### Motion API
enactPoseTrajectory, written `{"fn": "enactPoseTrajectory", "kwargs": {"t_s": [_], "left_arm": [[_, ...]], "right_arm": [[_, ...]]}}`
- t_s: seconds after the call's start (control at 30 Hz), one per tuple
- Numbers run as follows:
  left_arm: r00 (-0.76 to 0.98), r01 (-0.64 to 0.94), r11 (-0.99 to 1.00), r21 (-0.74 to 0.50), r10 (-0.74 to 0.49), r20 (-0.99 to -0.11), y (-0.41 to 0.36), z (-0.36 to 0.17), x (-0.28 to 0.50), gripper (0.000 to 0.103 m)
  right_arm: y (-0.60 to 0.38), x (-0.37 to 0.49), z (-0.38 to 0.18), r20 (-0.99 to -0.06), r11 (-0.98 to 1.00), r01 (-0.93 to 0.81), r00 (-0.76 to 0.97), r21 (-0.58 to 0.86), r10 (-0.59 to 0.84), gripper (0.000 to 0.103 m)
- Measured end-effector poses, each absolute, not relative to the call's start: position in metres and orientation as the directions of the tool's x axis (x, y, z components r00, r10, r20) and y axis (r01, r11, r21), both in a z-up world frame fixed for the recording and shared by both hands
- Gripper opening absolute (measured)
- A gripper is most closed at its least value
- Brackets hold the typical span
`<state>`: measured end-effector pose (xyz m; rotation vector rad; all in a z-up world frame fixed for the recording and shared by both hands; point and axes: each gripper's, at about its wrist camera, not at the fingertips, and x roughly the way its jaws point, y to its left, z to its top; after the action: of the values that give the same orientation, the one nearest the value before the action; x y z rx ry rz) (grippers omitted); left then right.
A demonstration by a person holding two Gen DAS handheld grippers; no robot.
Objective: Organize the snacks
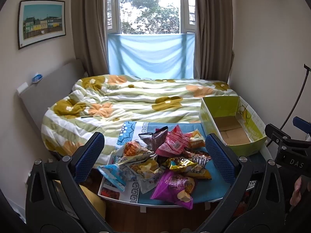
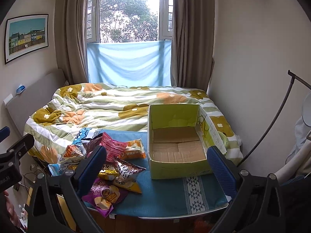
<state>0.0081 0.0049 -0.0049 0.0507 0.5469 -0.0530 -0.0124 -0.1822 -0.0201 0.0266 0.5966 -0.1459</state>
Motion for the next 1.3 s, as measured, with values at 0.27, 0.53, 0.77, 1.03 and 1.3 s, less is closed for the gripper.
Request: {"fn": "enactPoseTrajectory", "kwargs": {"t_s": [0.27, 0.53, 0.77, 1.03, 1.3], "left_arm": [[0.85, 0.065, 0.997, 0.033, -0.038, -0.525, 0.0047, -0.0055, 0.0082, 0.102], [0.85, 0.063, 0.997, 0.033, -0.037, -0.525, 0.0044, -0.0058, 0.0081, 0.102], [0.848, 0.06, 0.998, 0.034, -0.033, -0.529, 0.0049, -0.0075, 0.0075, 0.102], [0.848, 0.06, 0.998, 0.033, -0.034, -0.529, 0.0048, -0.0082, 0.0064, 0.102], [0.849, 0.059, 0.998, 0.033, -0.033, -0.527, 0.005, -0.0086, 0.0062, 0.102]], "right_arm": [[-0.1806, -0.0126, -0.0223, -0.565, 0.99, 0.143, 0.815, -0.015, -0.126, 0.103], [-0.1776, -0.0138, -0.0261, -0.567, 0.99, 0.141, 0.814, -0.015, -0.124, 0.103], [-0.1793, -0.0123, -0.0252, -0.568, 0.989, 0.145, 0.813, -0.014, -0.127, 0.103], [-0.1789, -0.0123, -0.0271, -0.569, 0.989, 0.144, 0.813, -0.014, -0.127, 0.103], [-0.1787, -0.0122, -0.0277, -0.568, 0.989, 0.145, 0.813, -0.014, -0.127, 0.103]]}}
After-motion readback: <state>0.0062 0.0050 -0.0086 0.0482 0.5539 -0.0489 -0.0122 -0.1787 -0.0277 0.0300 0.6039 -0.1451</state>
